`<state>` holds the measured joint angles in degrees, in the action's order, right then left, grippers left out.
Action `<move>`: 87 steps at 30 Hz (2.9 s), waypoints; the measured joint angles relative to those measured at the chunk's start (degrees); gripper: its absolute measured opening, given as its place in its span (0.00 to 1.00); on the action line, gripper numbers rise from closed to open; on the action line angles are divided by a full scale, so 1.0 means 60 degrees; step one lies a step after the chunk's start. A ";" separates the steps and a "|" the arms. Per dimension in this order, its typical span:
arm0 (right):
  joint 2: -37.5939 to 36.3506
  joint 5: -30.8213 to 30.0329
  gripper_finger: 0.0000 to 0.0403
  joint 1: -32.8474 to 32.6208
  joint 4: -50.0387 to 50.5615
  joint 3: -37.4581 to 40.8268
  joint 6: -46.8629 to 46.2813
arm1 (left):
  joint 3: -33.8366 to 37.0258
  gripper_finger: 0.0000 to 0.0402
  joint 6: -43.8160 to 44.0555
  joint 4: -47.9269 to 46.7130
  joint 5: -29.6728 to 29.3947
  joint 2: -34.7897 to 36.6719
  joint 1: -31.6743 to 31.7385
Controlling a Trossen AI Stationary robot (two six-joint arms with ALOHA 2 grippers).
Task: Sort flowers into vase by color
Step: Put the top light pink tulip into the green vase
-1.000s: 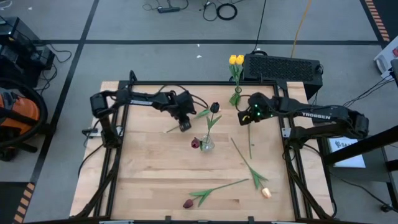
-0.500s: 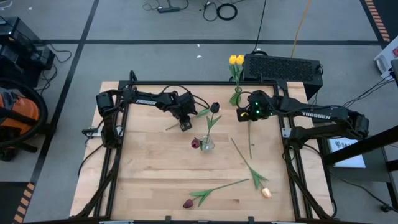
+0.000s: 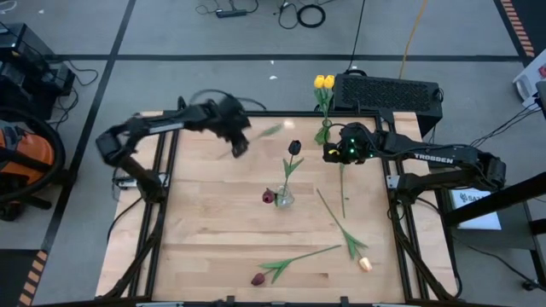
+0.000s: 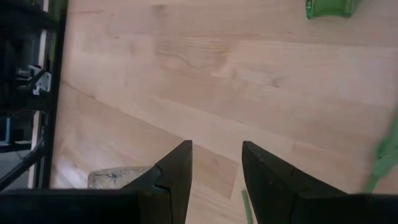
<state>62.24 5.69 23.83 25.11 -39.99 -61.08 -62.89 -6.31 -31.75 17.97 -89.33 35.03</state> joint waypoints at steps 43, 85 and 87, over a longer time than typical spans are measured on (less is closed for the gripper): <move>0.3752 0.1330 0.33 0.0889 -0.4285 -0.7447 0.8120 | -0.0022 0.00 0.4005 0.9792 0.1873 0.1594 0.0316; 0.5402 0.2376 0.10 0.0687 -0.4456 -0.9373 0.8716 | -0.0033 0.01 0.4001 0.9619 0.2703 0.1608 -0.0098; 0.5402 0.2383 0.04 0.0692 -0.4447 -0.9373 0.8632 | -0.0033 0.03 0.3998 0.9595 0.2656 0.1608 -0.0090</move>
<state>94.65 19.99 27.99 -1.57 -96.23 -9.29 -63.09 17.67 25.82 33.91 -79.68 34.49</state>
